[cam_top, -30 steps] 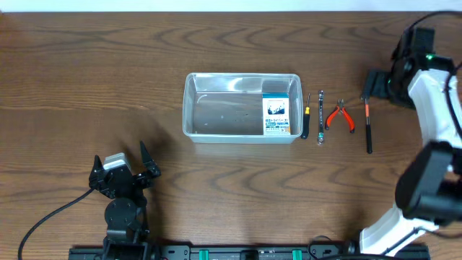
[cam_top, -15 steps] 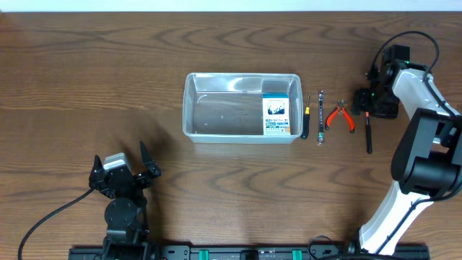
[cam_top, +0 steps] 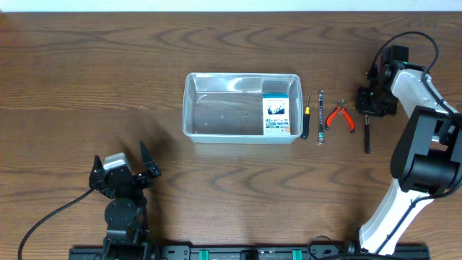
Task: Pack container
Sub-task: 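Move the right gripper to the claw hammer and grasp its handle, then carry the hammer into the container and release it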
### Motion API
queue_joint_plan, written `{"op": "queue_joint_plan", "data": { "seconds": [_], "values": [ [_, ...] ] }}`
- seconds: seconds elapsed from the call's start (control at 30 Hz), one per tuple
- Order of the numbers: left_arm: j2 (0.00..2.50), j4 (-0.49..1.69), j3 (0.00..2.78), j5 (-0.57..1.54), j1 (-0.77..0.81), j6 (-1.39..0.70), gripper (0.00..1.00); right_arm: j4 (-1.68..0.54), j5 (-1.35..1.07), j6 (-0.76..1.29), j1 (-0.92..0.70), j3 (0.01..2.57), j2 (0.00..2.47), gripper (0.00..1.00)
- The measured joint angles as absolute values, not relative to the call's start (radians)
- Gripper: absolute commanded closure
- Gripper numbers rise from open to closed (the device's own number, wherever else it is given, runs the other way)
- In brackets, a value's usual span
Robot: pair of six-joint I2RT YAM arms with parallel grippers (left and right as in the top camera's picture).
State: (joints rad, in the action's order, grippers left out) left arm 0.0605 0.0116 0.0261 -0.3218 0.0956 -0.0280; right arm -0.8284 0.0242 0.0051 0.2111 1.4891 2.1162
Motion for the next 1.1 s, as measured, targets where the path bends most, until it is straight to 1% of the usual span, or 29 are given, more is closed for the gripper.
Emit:
{"op": "queue_joint_plan", "data": {
  "seconds": [0.03, 0.13, 0.37, 0.43, 0.57, 0.7, 0.83, 0.93, 1.1],
  "values": [
    [0.06, 0.012, 0.026, -0.322, 0.096, -0.028, 0.02, -0.83, 0.025, 0.006, 0.211, 1.489, 2.116, 0.99],
    [0.06, 0.012, 0.026, -0.322, 0.096, -0.028, 0.02, -0.839, 0.026, 0.018, 0.211, 1.489, 2.115, 0.99],
    [0.06, 0.012, 0.026, -0.322, 0.096, -0.028, 0.02, -0.974, 0.015, 0.075, 0.19, 1.542, 2.043, 0.99],
    [0.06, 0.012, 0.026, -0.322, 0.096, -0.028, 0.02, -0.988, -0.007, 0.074, 0.152, 1.572, 1.971, 0.99],
    [0.06, 0.012, 0.026, -0.322, 0.096, -0.028, 0.02, -0.937, -0.069, 0.027, -0.027, 1.626, 1.777, 0.99],
    [0.06, 0.012, 0.026, -0.322, 0.096, -0.028, 0.02, -0.86, -0.113, -0.15, -0.301, 1.655, 1.662, 0.99],
    [0.06, 0.011, 0.026, -0.322, 0.096, -0.028, 0.02, -0.77, -0.135, -0.389, -0.551, 1.652, 1.683, 0.99],
    [0.06, 0.012, 0.026, -0.322, 0.096, -0.028, 0.02, -0.691, -0.106, -0.521, -0.636, 1.645, 1.76, 0.99],
    [0.06, 0.012, 0.026, -0.322, 0.096, -0.028, 0.02, -0.572, -0.059, -0.697, -0.651, 1.64, 1.932, 0.99]
  ]
}}
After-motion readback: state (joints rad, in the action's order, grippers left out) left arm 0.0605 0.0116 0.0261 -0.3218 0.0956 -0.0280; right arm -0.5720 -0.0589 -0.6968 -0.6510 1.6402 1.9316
